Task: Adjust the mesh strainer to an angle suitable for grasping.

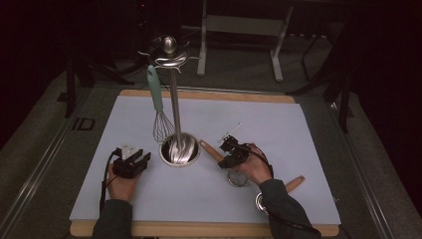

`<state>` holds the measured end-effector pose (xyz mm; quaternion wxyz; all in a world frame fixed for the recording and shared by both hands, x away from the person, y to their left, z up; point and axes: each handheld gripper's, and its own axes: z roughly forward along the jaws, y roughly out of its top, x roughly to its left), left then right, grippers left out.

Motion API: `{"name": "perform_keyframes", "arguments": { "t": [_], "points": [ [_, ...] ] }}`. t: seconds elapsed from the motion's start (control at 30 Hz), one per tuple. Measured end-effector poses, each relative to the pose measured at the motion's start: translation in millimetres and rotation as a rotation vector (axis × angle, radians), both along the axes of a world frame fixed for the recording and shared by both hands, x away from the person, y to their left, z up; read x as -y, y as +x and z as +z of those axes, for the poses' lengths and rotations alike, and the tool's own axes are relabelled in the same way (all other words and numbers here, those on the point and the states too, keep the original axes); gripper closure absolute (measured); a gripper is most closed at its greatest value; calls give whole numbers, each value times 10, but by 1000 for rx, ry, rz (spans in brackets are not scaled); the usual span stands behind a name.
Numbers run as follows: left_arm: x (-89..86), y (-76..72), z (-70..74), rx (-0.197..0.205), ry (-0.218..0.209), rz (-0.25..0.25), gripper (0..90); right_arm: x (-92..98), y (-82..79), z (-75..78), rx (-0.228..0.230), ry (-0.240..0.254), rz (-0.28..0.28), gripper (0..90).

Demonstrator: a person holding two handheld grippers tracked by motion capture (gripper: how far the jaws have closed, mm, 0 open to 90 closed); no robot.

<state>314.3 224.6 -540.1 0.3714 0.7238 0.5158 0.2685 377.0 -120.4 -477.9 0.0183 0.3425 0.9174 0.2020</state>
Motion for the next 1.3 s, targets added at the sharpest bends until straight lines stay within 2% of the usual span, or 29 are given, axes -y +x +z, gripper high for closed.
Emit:
{"name": "perform_keyframes", "arguments": {
  "t": [0.3, 0.6, 1.3],
  "points": [
    [1, 1, 0, 0, 2, 0, 639, 1, -112, 120, 54, 37, -3, 712],
    [3, 1, 0, -2, 3, 2, 639, -13, -207, 273, 117, 70, 21, 712],
    [4, 7, -1, -7, 4, 3, 639, -20, -294, 449, 156, 129, 12, 712]
  ]
}}
